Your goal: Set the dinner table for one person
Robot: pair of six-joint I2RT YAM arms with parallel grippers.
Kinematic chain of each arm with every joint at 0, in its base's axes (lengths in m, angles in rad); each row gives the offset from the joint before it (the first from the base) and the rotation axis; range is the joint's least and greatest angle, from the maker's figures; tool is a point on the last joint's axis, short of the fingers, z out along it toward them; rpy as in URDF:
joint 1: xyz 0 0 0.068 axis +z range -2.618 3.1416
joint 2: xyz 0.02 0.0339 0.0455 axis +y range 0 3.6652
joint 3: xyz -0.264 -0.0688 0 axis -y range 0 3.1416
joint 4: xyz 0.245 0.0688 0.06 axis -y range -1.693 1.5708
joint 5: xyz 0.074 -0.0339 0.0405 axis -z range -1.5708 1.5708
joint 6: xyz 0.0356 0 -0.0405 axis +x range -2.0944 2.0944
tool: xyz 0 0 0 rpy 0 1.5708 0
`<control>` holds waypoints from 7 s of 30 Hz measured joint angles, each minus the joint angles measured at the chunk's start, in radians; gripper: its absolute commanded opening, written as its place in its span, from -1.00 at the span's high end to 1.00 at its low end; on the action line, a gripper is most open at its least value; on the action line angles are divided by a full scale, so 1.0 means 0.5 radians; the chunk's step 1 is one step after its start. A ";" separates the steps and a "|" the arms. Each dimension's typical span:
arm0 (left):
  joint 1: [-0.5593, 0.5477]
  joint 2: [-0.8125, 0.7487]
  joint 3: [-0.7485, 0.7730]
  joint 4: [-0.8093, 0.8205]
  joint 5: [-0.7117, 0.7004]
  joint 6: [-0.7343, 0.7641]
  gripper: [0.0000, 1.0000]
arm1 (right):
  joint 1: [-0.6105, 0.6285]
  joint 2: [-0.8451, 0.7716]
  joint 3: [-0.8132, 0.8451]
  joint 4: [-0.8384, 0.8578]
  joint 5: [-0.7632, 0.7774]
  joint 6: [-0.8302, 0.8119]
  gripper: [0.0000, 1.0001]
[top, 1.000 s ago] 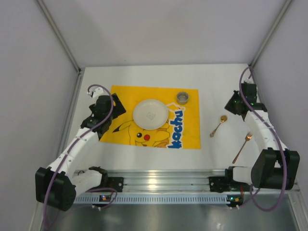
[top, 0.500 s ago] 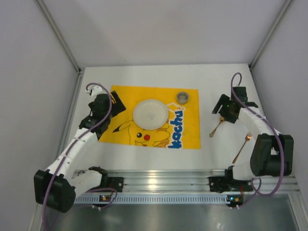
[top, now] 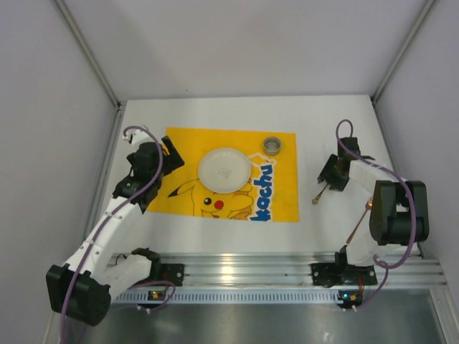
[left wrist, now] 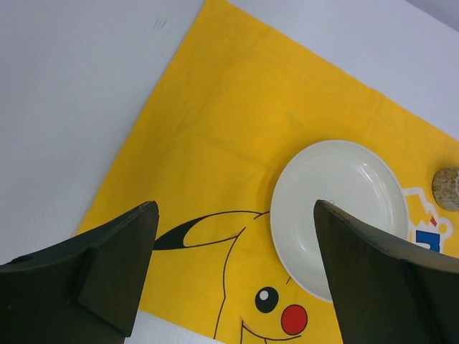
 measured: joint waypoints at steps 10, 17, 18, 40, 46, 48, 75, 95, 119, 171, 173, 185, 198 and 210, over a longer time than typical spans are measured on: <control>0.000 0.028 -0.006 -0.018 0.003 0.000 -0.89 | -0.001 0.089 -0.046 0.387 0.024 -0.021 0.95; 0.000 0.092 -0.006 -0.019 0.019 -0.001 -0.89 | 0.000 0.071 -0.046 0.382 0.018 -0.072 1.00; 0.000 0.095 -0.006 -0.018 0.021 -0.001 -0.90 | 0.000 0.057 -0.041 0.337 0.018 -0.085 1.00; 0.000 0.196 -0.005 0.015 0.221 -0.014 -0.90 | 0.912 0.162 0.735 -0.372 -0.070 -0.201 1.00; 0.001 0.136 -0.005 0.014 0.211 -0.002 -0.91 | 0.954 0.294 0.684 -0.213 -0.258 -0.092 1.00; 0.002 0.114 -0.005 0.012 0.202 0.002 -0.91 | 0.954 0.327 0.670 -0.160 -0.288 -0.066 0.75; 0.004 0.214 -0.006 0.085 0.335 -0.015 -0.88 | -0.058 -0.433 0.243 -0.422 0.487 -0.005 -0.42; -0.117 0.574 0.140 0.118 0.692 -0.105 -0.93 | -0.684 -0.330 -0.223 -0.571 0.699 0.079 -0.15; -0.117 0.556 0.176 0.037 0.594 -0.093 -0.93 | -0.751 -0.249 -0.275 -0.118 0.387 0.094 0.79; -1.067 2.036 1.549 0.515 2.136 -0.181 1.00 | 0.146 -0.449 0.790 -0.504 -0.323 0.436 1.00; -1.062 2.036 1.549 0.516 2.147 -0.182 1.00 | 0.146 -0.461 0.790 -0.491 -0.343 0.455 1.00; -0.787 1.670 1.090 0.375 2.104 -0.057 1.00 | 0.143 -0.466 0.817 -0.481 -0.439 0.417 -0.89; 0.600 1.099 0.536 -0.303 2.313 0.426 1.00 | 0.140 -0.571 0.731 -0.508 -0.415 0.278 -0.65; 0.862 1.405 0.520 -0.702 2.330 0.608 1.00 | 0.140 -0.580 0.666 -0.517 -0.447 0.248 -0.53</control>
